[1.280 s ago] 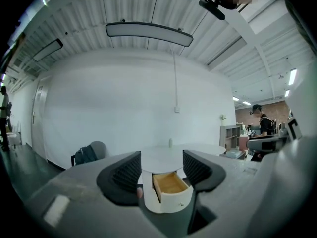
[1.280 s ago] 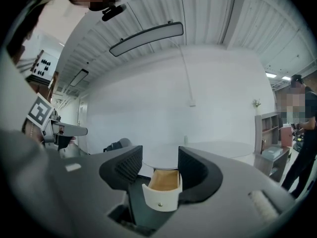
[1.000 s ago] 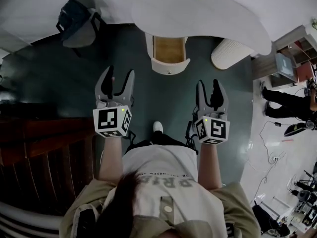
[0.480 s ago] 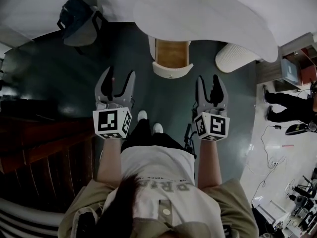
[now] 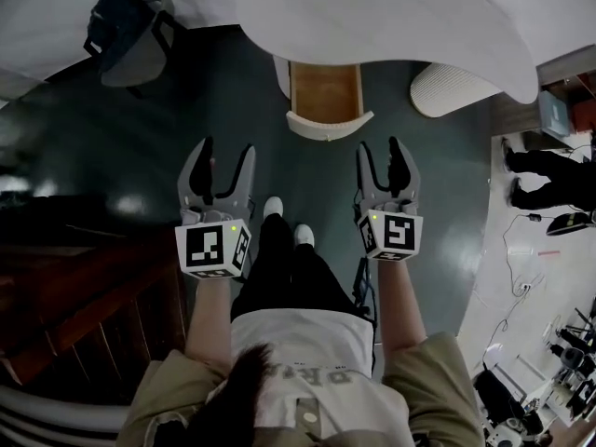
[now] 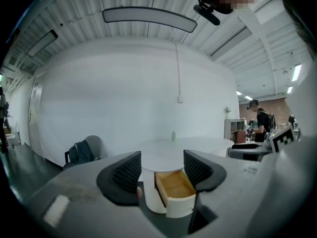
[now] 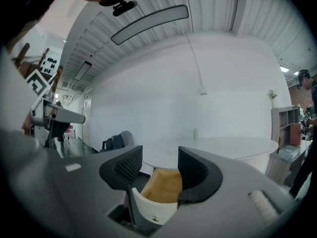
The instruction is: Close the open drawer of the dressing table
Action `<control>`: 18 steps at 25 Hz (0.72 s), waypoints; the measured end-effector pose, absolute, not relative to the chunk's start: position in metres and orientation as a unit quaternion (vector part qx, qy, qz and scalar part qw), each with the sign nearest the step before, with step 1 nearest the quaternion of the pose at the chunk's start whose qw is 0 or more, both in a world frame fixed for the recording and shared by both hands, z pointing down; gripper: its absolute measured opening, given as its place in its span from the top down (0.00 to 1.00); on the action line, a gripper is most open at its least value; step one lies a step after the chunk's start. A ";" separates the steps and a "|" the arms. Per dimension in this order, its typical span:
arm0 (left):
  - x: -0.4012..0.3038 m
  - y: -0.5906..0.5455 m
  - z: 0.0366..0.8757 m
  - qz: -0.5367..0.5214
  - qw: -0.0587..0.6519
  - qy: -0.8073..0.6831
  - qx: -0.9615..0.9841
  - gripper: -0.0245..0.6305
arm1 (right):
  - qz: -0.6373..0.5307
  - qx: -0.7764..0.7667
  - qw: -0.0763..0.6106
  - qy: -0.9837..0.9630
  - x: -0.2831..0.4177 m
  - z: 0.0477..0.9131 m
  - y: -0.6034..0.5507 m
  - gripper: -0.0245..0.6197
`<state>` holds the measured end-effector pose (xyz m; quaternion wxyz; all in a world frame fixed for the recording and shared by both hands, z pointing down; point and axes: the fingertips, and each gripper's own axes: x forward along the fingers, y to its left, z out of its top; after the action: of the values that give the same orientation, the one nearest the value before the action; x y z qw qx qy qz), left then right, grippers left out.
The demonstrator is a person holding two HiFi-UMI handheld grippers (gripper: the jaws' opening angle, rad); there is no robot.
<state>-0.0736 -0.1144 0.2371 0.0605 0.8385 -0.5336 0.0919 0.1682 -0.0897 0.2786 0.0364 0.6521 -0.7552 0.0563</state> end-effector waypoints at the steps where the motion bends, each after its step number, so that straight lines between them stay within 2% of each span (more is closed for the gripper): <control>1: -0.073 -0.116 0.245 0.093 0.062 -0.533 0.839 0.53 | 0.057 0.652 0.046 -0.754 0.166 0.291 -0.092 0.63; 10: -0.074 -0.127 0.335 0.128 0.072 -0.519 0.842 0.52 | 0.071 0.668 0.094 -0.735 0.158 0.395 -0.113 0.63; 18: -0.062 -0.129 0.380 0.136 0.084 -0.511 0.845 0.52 | 0.102 0.666 0.131 -0.728 0.160 0.471 -0.128 0.63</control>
<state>-0.0624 -0.1292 0.3798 0.0844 0.8446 -0.5109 0.1361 0.1596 -0.1283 0.4707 0.1314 0.6656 -0.7276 0.1016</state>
